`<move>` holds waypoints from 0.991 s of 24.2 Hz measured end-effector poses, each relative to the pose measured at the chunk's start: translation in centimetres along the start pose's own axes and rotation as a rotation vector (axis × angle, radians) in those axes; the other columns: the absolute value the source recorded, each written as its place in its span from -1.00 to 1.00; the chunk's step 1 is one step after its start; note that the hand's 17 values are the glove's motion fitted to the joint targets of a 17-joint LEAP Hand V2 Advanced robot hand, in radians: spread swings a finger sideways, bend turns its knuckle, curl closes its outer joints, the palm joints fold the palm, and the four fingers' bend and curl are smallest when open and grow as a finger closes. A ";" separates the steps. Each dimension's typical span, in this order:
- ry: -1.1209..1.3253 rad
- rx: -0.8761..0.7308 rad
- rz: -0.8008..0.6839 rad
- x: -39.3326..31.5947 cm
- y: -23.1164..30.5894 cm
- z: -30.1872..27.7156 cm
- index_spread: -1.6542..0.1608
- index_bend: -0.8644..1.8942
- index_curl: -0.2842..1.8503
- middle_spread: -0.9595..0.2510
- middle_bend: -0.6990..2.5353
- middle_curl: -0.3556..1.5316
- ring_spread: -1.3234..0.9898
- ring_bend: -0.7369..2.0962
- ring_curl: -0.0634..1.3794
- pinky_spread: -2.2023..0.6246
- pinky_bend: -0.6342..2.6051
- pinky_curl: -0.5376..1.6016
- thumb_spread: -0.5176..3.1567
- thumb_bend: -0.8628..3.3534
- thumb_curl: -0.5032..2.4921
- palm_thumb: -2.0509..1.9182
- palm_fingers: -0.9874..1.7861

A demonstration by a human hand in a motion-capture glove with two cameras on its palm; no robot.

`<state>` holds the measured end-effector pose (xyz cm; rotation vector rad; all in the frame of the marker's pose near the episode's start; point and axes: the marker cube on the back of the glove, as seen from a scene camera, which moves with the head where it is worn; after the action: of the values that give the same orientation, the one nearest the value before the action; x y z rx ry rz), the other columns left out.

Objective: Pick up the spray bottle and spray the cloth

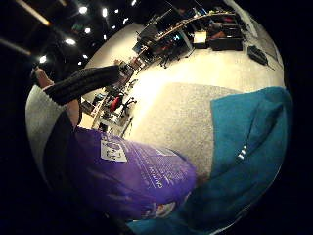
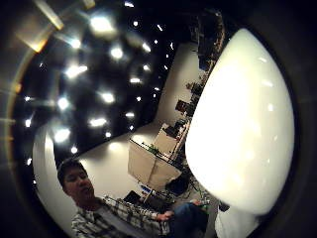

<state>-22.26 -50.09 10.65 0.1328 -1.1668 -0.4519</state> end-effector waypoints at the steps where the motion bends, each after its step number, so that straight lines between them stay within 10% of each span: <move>1: 0.009 -0.002 0.000 0.4 0.0 0.1 0.49 -0.28 -0.26 0.26 -0.29 -0.04 -0.04 -0.09 -0.25 0.44 -0.27 -0.13 -0.62 -0.60 -0.12 0.60 0.54; 24: 0.060 -0.107 0.033 1.1 1.0 -0.5 0.50 -0.32 -0.34 0.30 -0.35 -0.05 -0.04 -0.12 -0.24 0.51 -0.25 -0.12 -0.53 -0.60 -0.14 0.61 0.32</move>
<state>-21.19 -49.71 11.69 0.0347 -1.0825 -0.4773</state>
